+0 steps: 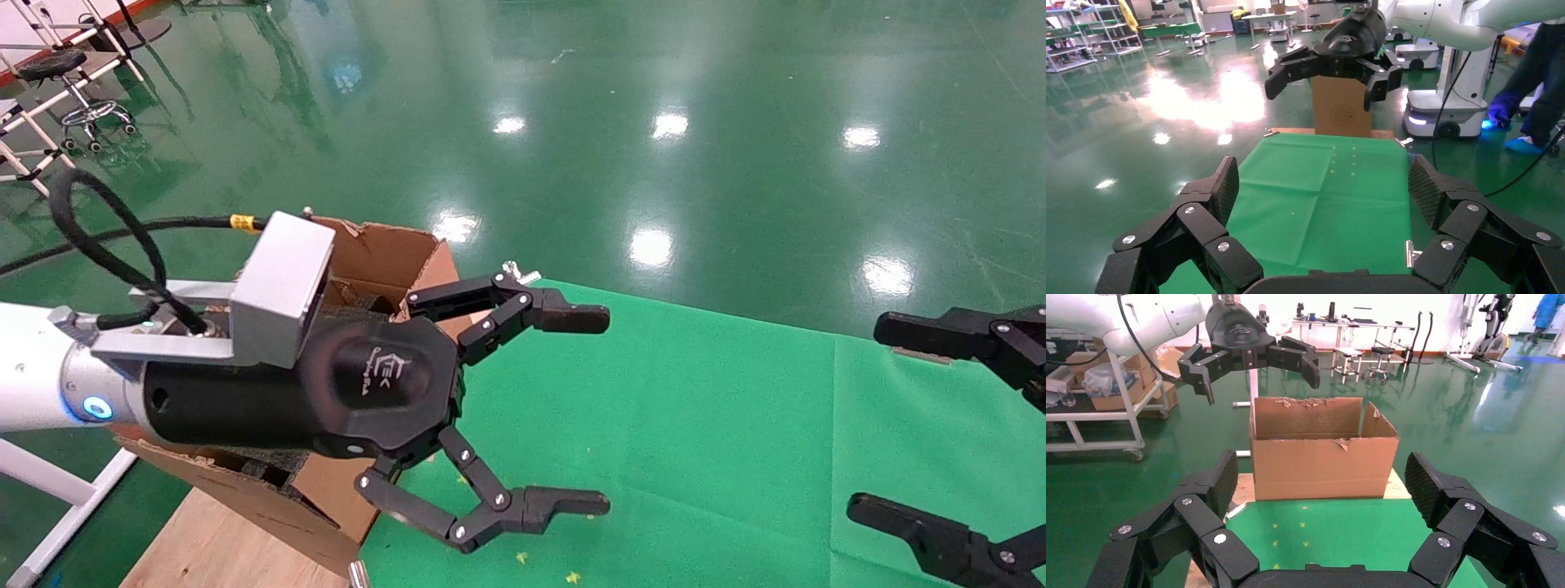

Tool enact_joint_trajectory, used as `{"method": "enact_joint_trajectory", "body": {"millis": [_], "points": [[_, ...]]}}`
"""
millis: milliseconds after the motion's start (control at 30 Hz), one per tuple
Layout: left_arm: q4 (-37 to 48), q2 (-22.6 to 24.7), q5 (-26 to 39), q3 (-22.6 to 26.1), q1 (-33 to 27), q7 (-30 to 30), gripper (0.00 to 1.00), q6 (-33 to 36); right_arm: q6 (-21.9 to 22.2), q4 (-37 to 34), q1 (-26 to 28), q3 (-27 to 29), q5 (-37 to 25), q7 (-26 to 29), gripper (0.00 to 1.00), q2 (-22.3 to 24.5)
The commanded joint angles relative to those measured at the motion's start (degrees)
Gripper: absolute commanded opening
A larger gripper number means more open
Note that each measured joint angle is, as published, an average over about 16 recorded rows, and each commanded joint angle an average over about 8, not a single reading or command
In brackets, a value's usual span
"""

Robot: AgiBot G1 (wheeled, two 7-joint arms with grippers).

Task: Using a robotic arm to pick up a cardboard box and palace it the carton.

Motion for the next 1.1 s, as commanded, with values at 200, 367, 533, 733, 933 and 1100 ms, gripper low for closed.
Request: {"method": "enact_joint_trajectory", "body": {"millis": [200,367,533,733,933,1100], "points": [[0.45,-0.01,0.16,0.15,-0.29,-0.17,1.0,-0.02,0.0,0.0,0.0,0.0,0.0,0.0,1.0,0.0],[0.8,-0.01,0.36,0.3,-0.54,-0.29,1.0,-0.04,0.0,0.0,0.0,0.0,0.0,0.0,1.0,0.0],[1.03,0.01,0.5,0.41,-0.7,-0.37,1.0,-0.06,0.0,0.0,0.0,0.0,0.0,0.0,1.0,0.0],[1.22,0.03,0.61,0.48,-0.83,-0.42,1.0,-0.09,0.0,0.0,0.0,0.0,0.0,0.0,1.0,0.0],[1.32,0.05,0.68,0.52,-0.92,-0.44,1.0,-0.11,0.0,0.0,0.0,0.0,0.0,0.0,1.0,0.0],[1.37,0.07,0.7,0.54,-0.96,-0.47,1.0,-0.12,0.0,0.0,0.0,0.0,0.0,0.0,1.0,0.0]]}}
